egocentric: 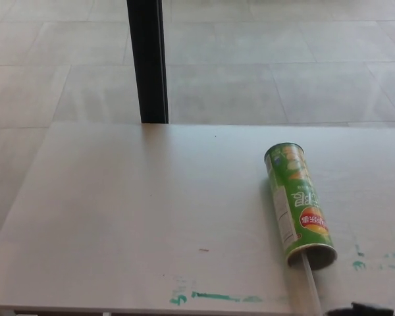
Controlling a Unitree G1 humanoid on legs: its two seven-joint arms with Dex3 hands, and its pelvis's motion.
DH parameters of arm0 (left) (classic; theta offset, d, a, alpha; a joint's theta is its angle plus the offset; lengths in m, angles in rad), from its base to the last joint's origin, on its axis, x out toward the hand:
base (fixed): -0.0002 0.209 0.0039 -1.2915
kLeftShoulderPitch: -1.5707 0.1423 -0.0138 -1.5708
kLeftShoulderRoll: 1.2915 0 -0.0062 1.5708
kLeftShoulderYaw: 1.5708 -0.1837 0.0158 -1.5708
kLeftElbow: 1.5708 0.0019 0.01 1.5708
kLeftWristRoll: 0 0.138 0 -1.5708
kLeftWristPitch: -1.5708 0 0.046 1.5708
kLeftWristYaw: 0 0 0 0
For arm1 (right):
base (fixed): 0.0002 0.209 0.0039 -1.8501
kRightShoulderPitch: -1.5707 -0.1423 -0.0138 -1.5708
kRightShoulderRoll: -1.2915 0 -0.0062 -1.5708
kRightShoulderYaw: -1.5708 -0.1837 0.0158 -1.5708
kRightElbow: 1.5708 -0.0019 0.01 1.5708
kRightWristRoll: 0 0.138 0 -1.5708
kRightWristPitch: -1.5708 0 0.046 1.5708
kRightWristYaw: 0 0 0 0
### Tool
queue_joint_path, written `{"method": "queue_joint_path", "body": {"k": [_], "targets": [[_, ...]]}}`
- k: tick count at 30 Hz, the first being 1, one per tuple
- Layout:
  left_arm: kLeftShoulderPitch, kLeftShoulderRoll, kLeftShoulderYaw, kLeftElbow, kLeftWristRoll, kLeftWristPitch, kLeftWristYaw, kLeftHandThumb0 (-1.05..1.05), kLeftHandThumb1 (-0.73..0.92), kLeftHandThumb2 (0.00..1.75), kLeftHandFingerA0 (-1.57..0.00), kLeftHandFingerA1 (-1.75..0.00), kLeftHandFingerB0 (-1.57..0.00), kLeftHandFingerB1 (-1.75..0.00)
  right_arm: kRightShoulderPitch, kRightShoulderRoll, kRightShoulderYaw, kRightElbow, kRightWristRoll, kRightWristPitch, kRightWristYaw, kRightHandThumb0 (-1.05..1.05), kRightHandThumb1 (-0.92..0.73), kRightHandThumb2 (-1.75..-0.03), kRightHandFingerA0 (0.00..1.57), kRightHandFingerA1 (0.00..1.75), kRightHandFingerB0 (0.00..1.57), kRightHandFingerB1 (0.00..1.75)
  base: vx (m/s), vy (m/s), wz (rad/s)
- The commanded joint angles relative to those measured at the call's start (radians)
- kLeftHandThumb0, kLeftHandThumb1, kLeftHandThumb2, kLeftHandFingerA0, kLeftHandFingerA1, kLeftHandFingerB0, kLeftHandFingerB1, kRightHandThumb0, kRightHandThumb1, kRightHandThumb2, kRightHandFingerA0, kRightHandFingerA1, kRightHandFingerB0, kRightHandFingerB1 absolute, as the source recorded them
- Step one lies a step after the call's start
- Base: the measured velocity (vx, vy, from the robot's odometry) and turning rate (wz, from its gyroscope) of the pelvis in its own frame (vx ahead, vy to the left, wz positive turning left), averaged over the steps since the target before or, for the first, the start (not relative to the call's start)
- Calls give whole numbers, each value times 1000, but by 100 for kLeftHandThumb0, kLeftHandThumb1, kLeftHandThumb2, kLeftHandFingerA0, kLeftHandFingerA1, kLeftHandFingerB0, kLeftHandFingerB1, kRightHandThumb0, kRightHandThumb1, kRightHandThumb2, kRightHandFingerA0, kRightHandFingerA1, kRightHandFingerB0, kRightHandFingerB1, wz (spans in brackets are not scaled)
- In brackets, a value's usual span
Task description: Use the finger on the right hand of the robot to pull out the chips tray kept inside a container in the middle of the desk
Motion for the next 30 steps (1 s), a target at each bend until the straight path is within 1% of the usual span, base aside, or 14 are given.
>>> {"method": "queue_joint_path", "body": {"k": [1, 6, 12, 15, 16, 18, 22, 23, 24, 25, 26, 27, 28, 30], "targets": [[15, 20, 7, -2, 5, -25, 1, -25, 66, 63, -56, -72, -51, -62, -26, -40, -102, -46, 47, 56, 41, -29, -53, -58, 86, 153, 0, 28, 0, 0, 0], [3, 25, 5, 44, 10, -49, -2, -29, 65, 62, -55, -71, -53, -61, 7, -87, -266, -85, 140, 56, 89, -27, -53, -59, 87, 149, 2, 27, 0, 0, 0], [-10, 21, -6, 82, 14, -74, 2, -30, 65, 62, -55, -70, -55, -62, 81, -121, -372, -98, 169, 35, 129, -28, -51, -59, 88, 145, 2, 30, 0, 0, 0], [-1, 20, 1, 53, 4, -55, 4, -23, 67, 62, -57, -70, -50, -59, 139, -149, -468, -47, 244, 22, 176, -33, -44, -69, 93, 138, 9, 24, 0, 0, 0], [0, 19, 3, 50, 1, -53, 2, -23, 66, 63, -57, -71, -49, -60, 148, -148, -492, -27, 261, 24, 181, -25, -46, -64, 91, 144, 8, 27, 0, 0, 0], [2, 17, 0, 48, 3, -49, 2, -23, 68, 62, -58, -71, -50, -60, 158, -127, -550, 49, 274, -2, 140, -17, -41, -64, 98, 144, 13, 36, 0, 0, 0], [3, 12, -1, 57, 4, -57, 3, -22, 67, 63, -57, -72, -52, -61, 136, -103, -618, 204, 311, -1, 106, -25, -40, -69, 96, 146, 11, 37, 0, 0, 0], [13, 7, 2, 42, -2, -57, -2, -24, 65, 64, -55, -72, -52, -63, 118, -92, -633, 256, 296, 26, 68, -26, -43, -62, 97, 142, 14, 37, 0, 0, 0], [19, 5, 5, 26, -6, -47, 0, -24, 65, 64, -55, -72, -52, -63, 95, -81, -656, 373, 294, 6, 11, -28, -46, -62, 98, 140, 13, 42, 0, 0, 0], [18, 1, 7, 19, -12, -40, -1, -23, 66, 64, -54, -72, -52, -63, 77, -69, -670, 430, 284, 40, -32, -37, -42, -69, 102, 138, 12, 45, 0, 0, 0], [23, -1, 10, 7, -15, -38, -2, -23, 65, 65, -55, -73, -52, -64, 58, -50, -678, 491, 282, 42, -78, -34, -42, -67, 105, 143, 16, 47, 0, 0, 0], [19, 0, 8, 8, -12, -35, 0, -23, 67, 64, -57, -73, -51, -62, 37, -29, -686, 562, 281, 24, -135, -25, -43, -64, 98, 157, 20, 47, 0, 0, 0], [14, -2, 4, 11, -8, -35, 3, -22, 67, 63, -58, -73, -50, -61, 24, -12, -698, 600, 293, 58, -156, -26, -44, -66, 94, 165, 18, 49, 0, 0, 0], [2, 0, 2, 32, -4, -41, 5, -21, 68, 63, -59, -73, -50, -60, -12, 3, -714, 678, 322, 49, -179, -26, -43, -67, 97, 162, 19, 51, 0, 0, 0]]}}
